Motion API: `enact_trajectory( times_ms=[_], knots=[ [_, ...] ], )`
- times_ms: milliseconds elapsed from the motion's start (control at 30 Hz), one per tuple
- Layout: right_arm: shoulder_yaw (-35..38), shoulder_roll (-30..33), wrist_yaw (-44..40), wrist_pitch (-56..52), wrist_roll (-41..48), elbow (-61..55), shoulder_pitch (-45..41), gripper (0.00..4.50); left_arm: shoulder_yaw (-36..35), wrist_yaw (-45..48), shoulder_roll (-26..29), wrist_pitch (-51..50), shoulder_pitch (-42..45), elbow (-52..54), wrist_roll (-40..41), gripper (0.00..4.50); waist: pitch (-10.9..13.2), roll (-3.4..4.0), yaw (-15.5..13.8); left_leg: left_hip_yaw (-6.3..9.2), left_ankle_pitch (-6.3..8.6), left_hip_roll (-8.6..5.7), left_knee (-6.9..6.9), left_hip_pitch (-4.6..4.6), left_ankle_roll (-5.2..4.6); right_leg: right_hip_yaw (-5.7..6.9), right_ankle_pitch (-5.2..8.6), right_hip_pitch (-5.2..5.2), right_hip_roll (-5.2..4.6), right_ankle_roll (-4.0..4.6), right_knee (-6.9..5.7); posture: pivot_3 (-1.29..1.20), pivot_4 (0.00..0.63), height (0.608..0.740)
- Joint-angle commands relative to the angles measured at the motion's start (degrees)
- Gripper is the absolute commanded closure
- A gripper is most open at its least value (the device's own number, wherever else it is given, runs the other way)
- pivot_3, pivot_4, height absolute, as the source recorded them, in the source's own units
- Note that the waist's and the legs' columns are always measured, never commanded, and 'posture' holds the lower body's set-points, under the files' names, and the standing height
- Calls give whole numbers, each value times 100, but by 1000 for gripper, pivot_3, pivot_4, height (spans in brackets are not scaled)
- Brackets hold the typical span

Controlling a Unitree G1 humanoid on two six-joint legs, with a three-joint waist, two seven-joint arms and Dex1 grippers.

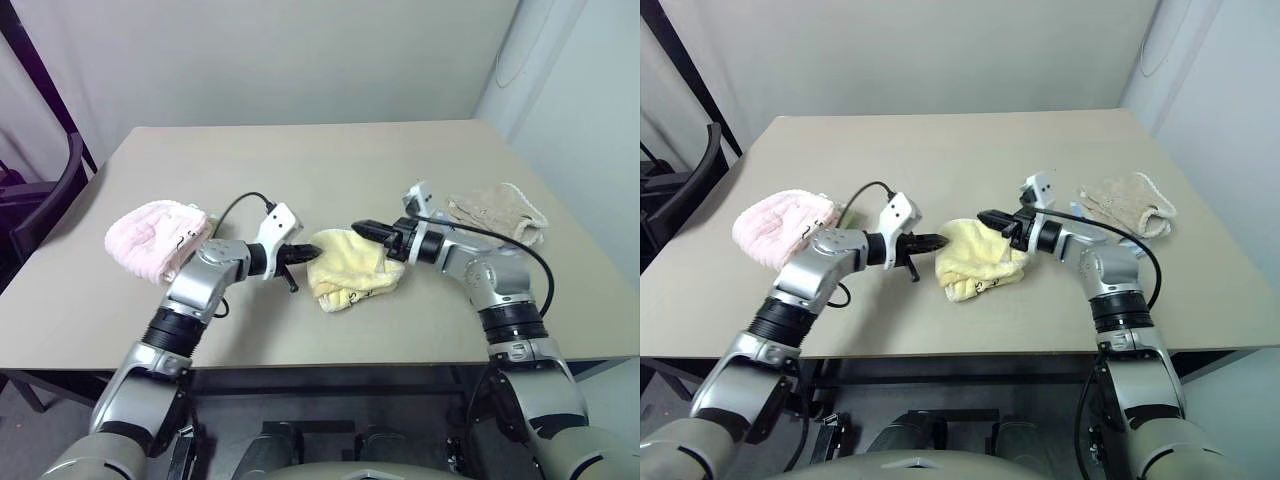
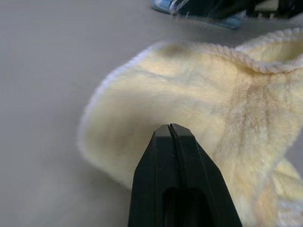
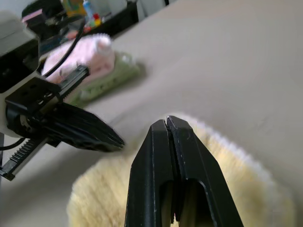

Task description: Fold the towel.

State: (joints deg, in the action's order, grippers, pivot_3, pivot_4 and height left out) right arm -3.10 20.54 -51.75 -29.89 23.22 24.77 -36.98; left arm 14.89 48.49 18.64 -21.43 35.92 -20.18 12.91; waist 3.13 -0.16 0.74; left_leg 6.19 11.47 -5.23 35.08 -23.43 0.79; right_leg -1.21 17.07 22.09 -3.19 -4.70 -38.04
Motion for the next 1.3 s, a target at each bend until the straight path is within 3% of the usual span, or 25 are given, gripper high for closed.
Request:
enact_trajectory(
  times_ms=[33,167,267,400,600,667,767,1067,1133,1200,1300],
  knots=[
    [-416,-261,-26,695,-611,817,25,4480,38,33,-331,663,77,-739,-235,4500,-3,-1,12,0,0,0,1,1,0,0,-4,-1,0,-7,-3,0,0,740],
    [-635,-481,331,1543,-1284,1926,-66,4480,207,-1,-497,1232,-57,-1555,-673,4500,-9,-3,46,-2,-2,0,3,6,2,-3,-5,-1,4,-8,-12,0,0,740],
    [-611,-492,282,1807,-1417,2169,-116,4480,131,0,-485,1390,-81,-1705,-758,4500,-19,-10,37,4,2,2,-3,92,4,-3,-3,-67,10,-5,1,0,0,740],
    [-463,-441,78,1921,-1385,2151,-173,4480,-53,122,-412,1354,-126,-1600,-664,4500,-19,-9,44,10,13,1,5,127,17,-2,9,-113,8,14,9,0,0,740],
    [-112,-349,-314,1509,-966,1520,-190,4480,-521,370,-393,1099,-209,-1047,-211,4500,-19,-8,36,15,5,0,4,99,7,-2,-1,-75,8,3,2,0,0,740],
    [-9,-297,-417,1253,-819,1181,-146,4118,-618,523,-295,829,-292,-549,-29,4500,-19,-8,40,16,3,0,-1,88,2,-3,-6,-69,9,-6,1,0,0,740],
    [370,-308,-309,884,-436,691,-104,3318,-803,526,-119,457,-410,97,185,3946,-19,-7,39,18,4,0,-11,67,2,-3,-7,-55,9,-6,-2,0,0,740],
    [1276,-30,148,-824,584,-268,-71,123,-1213,300,638,-518,-1147,1652,497,852,-14,1,22,17,4,0,-15,60,3,-6,-1,-47,8,6,-2,0,0,740],
    [1259,112,393,-1519,593,-181,-219,0,-1134,495,989,-665,-1484,2103,489,154,-14,1,22,18,5,0,-15,59,4,-6,4,-44,8,14,-1,0,0,740],
    [1191,250,466,-2060,591,7,-385,0,-1123,624,1271,-787,-1779,2451,516,46,-9,8,31,15,5,1,-15,55,4,-8,8,-44,7,22,0,0,0,740],
    [1129,359,429,-2438,586,302,-606,0,-1347,280,1236,-1026,-1872,2457,582,46,-5,16,7,13,10,0,-14,49,12,-10,13,-20,3,32,3,0,0,740]
  ],
)
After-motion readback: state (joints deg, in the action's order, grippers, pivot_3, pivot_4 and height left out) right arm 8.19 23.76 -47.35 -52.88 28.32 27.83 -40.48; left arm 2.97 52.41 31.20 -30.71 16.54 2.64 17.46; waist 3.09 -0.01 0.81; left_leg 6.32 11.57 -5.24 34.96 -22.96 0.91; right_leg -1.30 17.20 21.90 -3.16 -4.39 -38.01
